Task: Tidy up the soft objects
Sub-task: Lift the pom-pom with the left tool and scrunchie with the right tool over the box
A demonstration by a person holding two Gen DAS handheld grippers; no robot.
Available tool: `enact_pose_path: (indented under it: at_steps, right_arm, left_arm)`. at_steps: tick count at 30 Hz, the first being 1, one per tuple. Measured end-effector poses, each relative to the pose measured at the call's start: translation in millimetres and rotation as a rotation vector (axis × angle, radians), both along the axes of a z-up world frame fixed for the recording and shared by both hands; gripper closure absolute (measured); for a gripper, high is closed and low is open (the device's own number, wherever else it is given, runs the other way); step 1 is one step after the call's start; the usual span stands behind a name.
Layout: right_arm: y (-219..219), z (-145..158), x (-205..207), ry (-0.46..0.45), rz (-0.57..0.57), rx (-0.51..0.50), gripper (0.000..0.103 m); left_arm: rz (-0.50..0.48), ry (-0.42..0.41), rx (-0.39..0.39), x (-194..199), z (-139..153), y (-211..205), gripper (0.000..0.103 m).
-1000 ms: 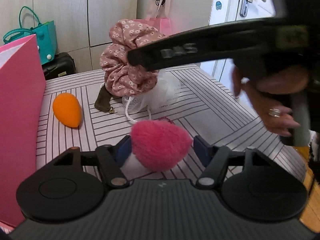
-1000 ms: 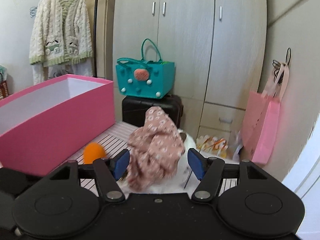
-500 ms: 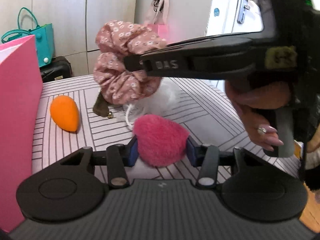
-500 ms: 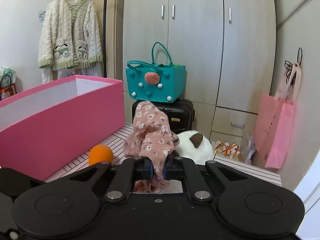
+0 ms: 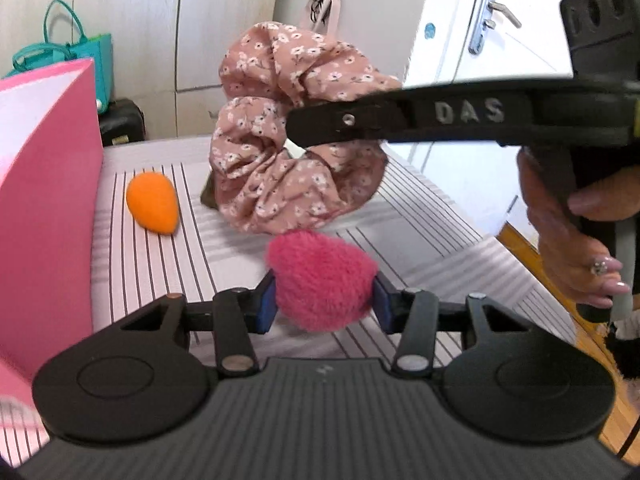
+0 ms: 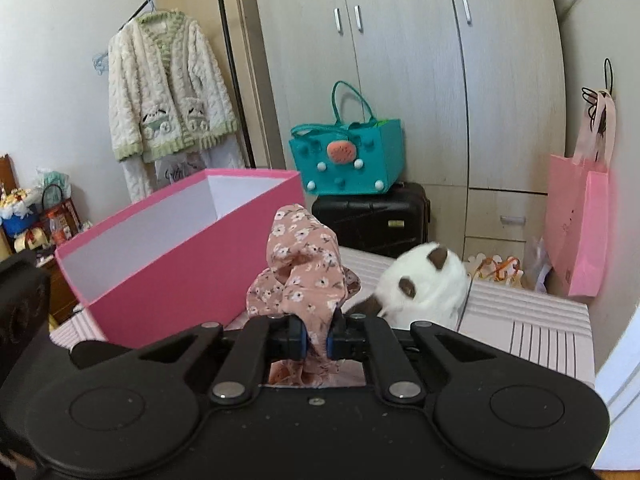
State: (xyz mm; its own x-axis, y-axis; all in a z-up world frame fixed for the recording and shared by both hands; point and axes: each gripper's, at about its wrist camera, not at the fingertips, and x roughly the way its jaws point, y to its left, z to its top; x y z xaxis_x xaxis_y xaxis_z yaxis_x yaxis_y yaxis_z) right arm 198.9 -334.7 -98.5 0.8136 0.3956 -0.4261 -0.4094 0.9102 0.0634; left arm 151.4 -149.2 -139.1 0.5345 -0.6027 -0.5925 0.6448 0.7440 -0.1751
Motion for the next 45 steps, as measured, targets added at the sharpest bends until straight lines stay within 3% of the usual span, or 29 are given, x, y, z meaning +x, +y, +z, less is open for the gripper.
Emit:
enact_pose_path:
  at_steps: [13, 19, 25, 32, 45]
  right_arm:
    - [6, -15, -47, 0.118, -0.069, -0.121, 0.093]
    - [14, -20, -64, 0.209, -0.110, -0.149, 0.092]
    - [32, -19, -83, 0.302, -0.056, -0.136, 0.089]
    - [53, -8, -96, 0.365, 0.032, -0.075, 0.089]
    - [113, 38, -97, 0.374, 0.234, -0.003, 0.087]
  left_arm:
    - [-0.058, 0.050, 0.022, -31, 10, 23, 0.057]
    - [-0.062, 0.134, 0.027, -37, 16, 40, 0.057]
    - [-0.099, 0.249, 0.019, -39, 25, 67, 0.057]
    - [-0.117, 0.251, 0.082, -53, 47, 97, 0.057]
    - [-0.069, 0.211, 0.109, -66, 91, 157, 0.057]
